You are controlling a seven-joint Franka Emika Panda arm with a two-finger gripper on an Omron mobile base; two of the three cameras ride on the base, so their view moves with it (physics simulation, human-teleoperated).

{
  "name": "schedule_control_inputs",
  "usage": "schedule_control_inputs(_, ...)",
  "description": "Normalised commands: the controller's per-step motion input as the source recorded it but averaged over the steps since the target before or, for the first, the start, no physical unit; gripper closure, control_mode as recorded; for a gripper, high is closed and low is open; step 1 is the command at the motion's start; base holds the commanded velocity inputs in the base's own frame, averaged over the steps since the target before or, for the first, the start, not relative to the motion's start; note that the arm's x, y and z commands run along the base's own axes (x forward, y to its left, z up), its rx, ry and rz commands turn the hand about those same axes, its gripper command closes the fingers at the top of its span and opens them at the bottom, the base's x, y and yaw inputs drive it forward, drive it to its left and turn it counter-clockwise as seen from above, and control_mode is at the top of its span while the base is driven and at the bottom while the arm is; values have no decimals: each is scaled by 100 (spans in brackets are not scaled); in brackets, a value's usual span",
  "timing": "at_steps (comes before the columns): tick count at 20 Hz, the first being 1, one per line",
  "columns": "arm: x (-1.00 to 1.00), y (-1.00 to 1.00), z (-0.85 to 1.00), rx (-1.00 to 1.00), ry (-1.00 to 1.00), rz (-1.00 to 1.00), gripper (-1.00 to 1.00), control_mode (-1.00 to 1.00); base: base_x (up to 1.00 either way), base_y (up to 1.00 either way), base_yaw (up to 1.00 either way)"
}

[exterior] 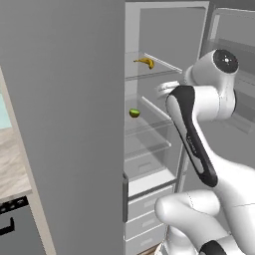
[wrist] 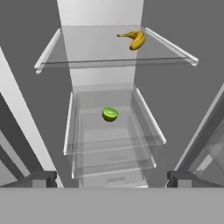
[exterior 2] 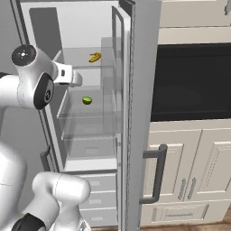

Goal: Retrieve the banana and kiwi from the fridge and place them into the bowl on the dining table.

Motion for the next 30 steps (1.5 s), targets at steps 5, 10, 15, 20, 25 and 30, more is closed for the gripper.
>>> schedule_control_inputs(5,23,-22,22,0,0,0,-100,-100,0,0,0)
schedule_control_inputs(10,45,-5,16,0,0,0,-100,-100,0,0,0)
schedule_control_inputs(15,68,0,0,0,0,0,-100,-100,0,0,0)
schedule_control_inputs(20,63,0,0,0,-4,0,-100,-100,0,0,0)
schedule_control_inputs(25,63,0,0,0,-7,0,-100,-100,0,0,0)
schedule_control_inputs(30,69,0,-3,0,-6,0,-100,-100,0,0,0)
